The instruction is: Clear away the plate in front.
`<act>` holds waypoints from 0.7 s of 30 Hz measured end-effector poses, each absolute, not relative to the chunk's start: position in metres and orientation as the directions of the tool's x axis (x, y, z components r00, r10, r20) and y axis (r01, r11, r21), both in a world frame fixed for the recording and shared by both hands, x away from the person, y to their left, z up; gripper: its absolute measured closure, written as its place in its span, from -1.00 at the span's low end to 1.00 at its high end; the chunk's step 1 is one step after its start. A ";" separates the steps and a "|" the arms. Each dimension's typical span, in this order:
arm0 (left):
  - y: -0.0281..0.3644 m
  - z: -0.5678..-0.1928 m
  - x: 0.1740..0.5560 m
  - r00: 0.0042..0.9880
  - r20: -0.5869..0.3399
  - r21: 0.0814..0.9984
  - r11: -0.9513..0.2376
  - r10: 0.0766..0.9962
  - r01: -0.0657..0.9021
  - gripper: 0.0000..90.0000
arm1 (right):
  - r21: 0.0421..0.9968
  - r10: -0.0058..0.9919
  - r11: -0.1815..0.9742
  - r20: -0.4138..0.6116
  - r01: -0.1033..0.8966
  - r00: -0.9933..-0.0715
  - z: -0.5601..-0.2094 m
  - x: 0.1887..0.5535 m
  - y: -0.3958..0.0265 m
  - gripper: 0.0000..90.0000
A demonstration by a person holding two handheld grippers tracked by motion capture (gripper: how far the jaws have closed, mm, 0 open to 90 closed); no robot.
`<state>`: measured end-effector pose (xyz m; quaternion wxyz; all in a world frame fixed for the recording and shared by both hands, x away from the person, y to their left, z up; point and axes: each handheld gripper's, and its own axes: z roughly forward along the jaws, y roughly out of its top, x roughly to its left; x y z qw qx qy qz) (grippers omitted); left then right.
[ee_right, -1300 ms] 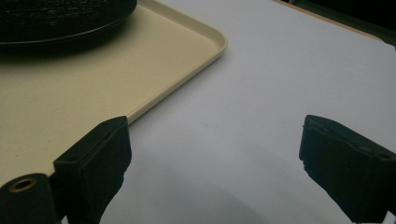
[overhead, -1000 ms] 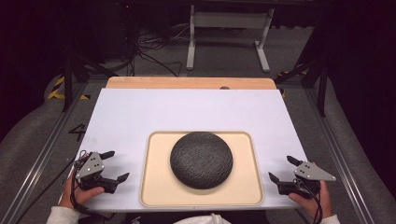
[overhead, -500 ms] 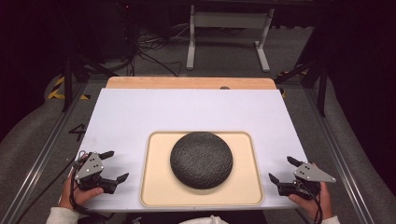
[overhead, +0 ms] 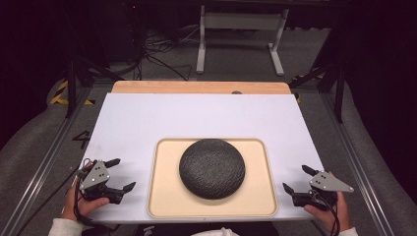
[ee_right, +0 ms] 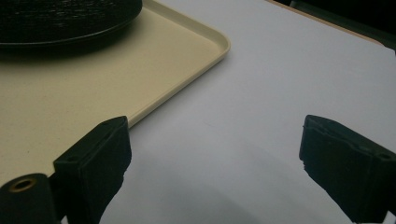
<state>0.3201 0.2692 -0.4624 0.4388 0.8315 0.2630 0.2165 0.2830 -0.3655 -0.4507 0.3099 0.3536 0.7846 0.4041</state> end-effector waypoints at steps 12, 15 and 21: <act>0.267 -0.463 0.322 0.771 0.133 0.836 -0.489 0.623 0.251 -0.84 | 0.855 0.807 0.418 -0.196 0.306 -0.557 -0.451 0.284 -0.367 -0.78; 0.267 -0.463 0.323 0.770 0.136 0.833 -0.493 0.623 0.252 -0.84 | 0.856 0.810 0.415 -0.193 0.309 -0.554 -0.451 0.284 -0.367 -0.78; 0.267 -0.463 0.324 0.768 0.134 0.833 -0.491 0.626 0.255 -0.84 | 0.855 0.810 0.414 -0.190 0.312 -0.555 -0.451 0.284 -0.367 -0.78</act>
